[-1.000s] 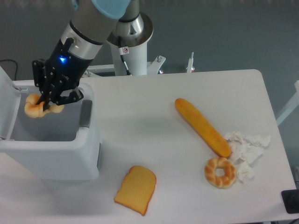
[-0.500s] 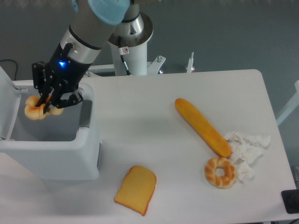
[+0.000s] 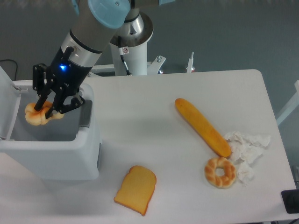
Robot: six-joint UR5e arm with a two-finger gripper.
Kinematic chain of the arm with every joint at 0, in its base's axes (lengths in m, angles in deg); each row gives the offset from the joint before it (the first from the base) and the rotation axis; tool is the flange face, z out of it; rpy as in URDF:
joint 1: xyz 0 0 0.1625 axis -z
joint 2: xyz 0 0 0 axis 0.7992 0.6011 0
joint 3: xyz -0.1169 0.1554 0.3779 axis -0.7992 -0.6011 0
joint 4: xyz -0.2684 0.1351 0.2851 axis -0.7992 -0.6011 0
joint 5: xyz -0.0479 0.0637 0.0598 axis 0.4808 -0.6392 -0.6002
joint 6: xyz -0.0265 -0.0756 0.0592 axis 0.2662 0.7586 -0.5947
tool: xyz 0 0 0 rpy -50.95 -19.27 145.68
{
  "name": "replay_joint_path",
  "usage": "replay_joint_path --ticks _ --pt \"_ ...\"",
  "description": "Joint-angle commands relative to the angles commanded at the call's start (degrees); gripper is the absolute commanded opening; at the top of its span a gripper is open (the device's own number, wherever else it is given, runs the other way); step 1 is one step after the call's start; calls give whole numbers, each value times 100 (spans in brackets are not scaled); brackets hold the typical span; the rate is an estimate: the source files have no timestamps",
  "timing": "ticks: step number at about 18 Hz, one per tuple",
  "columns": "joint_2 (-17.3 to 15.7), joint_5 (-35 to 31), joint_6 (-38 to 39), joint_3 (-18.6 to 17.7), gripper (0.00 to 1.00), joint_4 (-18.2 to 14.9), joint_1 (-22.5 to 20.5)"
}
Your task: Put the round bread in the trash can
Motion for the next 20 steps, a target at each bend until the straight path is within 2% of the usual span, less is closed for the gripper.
replay_joint_path --ticks 12,14,16,17,20 --pt "-9 0 17 0 47 0 0" --pt "-9 0 0 0 53 9 0" --pt "-17 0 -9 26 55 0 0" --pt "-18 0 -26 26 64 9 0" --pt "-35 -18 -53 26 98 140 -9"
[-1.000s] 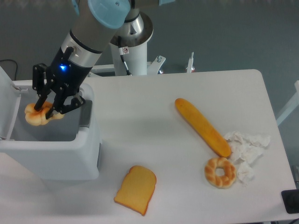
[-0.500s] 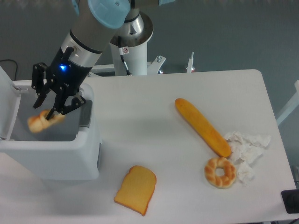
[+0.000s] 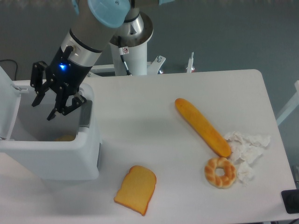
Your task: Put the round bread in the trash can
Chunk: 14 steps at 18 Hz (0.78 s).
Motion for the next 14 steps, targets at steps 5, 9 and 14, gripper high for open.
replay_joint_path --ticks 5,9,14 --pt "-17 -35 -9 35 100 219 -52" --pt "-44 -35 -350 70 100 475 -316" --pt "-167 -735 -826 149 100 484 -519"
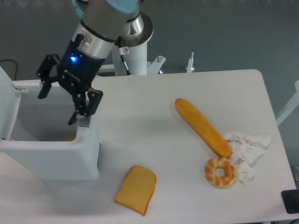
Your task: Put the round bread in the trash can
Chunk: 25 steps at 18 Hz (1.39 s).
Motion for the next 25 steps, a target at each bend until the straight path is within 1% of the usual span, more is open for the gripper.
replay_joint_path --ticks 2,6,7,9,11,13,16,19,25 --pt "17 -380 -288 105 100 0 17" --pt "17 -749 -1045 106 100 0 18" --pt "17 -985 -1255 106 100 0 18" --pt "9 -1687 -1904 80 100 -52 26" --pt "-9 -2251 -2424 -43 100 -79 131" --pt "-44 -2560 -2505 -52 100 -79 158" --pt "-53 -2692 -2514 18 100 -79 158" --pt "-62 -3078 -2496 18 100 -88 158" --pt "-79 -3115 -2444 18 100 -70 158"
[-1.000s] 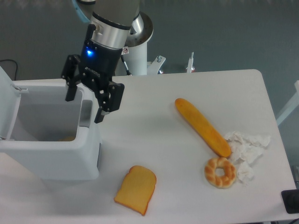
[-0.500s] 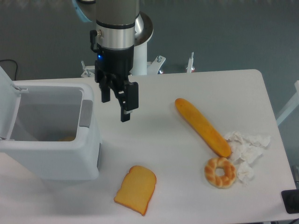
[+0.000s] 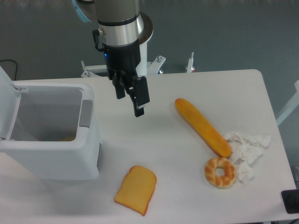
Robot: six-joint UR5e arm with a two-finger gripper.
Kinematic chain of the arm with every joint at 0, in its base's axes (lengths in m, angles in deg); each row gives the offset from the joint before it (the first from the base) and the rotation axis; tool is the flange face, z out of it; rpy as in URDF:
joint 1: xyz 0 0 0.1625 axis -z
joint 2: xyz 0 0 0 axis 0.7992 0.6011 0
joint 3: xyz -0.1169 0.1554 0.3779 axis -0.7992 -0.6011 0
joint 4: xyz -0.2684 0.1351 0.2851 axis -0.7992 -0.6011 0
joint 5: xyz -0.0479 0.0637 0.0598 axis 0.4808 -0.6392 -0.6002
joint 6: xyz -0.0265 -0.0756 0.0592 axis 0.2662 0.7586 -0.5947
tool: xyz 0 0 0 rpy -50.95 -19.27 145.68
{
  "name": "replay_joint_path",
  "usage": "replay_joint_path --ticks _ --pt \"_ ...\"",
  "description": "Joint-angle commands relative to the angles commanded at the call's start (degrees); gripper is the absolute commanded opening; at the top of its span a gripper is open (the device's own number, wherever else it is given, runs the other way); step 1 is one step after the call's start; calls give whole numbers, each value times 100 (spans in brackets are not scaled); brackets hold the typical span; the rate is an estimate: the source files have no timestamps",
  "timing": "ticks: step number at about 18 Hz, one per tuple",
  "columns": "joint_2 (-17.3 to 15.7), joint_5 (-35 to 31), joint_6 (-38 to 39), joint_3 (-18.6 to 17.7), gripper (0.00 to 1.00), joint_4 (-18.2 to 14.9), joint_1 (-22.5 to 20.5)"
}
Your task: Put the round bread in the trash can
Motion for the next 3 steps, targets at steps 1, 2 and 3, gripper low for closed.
replay_joint_path --ticks 1,2,3 --pt "0 9 0 0 100 0 0" --pt "0 9 0 0 100 0 0" --pt "0 9 0 0 100 0 0"
